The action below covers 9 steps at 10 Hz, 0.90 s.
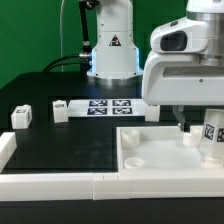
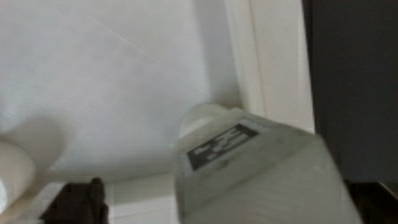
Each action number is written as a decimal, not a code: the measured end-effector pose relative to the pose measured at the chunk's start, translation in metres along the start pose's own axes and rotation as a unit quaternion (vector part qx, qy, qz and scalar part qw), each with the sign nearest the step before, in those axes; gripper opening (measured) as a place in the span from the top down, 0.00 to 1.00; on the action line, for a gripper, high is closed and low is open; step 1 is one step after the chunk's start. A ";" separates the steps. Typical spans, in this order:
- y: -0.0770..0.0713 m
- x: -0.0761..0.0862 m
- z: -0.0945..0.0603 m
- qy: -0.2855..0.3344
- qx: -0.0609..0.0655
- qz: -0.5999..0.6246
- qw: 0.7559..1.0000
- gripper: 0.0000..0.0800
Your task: Assemble one leg
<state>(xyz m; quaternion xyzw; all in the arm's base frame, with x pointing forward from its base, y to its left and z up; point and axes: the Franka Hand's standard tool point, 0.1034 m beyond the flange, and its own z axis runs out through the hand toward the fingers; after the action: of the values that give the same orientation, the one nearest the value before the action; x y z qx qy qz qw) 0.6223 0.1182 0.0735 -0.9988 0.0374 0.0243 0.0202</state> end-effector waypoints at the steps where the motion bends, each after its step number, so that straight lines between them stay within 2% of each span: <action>1: 0.004 -0.001 0.002 -0.002 0.000 -0.062 0.998 0.19; 3: 0.006 -0.002 0.004 0.001 -0.008 -0.178 0.984 0.19; 5: 0.007 -0.002 0.004 0.000 -0.008 -0.189 0.982 0.23; 6: 0.007 -0.002 0.005 0.000 -0.008 -0.189 0.982 0.47; 7: 0.007 -0.002 0.005 0.000 -0.008 -0.189 0.982 0.47; 8: 0.008 -0.002 0.005 0.000 -0.008 -0.189 0.982 0.67; 9: 0.008 -0.002 0.005 0.000 -0.008 -0.189 0.982 0.67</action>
Offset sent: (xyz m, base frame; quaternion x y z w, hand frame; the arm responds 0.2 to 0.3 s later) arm 0.0000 0.0000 0.0000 0.0000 0.0000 -0.2667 0.9638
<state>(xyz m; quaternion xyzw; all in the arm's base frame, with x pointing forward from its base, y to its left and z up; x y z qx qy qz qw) 0.6196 0.1108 0.0681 -0.9881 -0.1518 0.0206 0.0163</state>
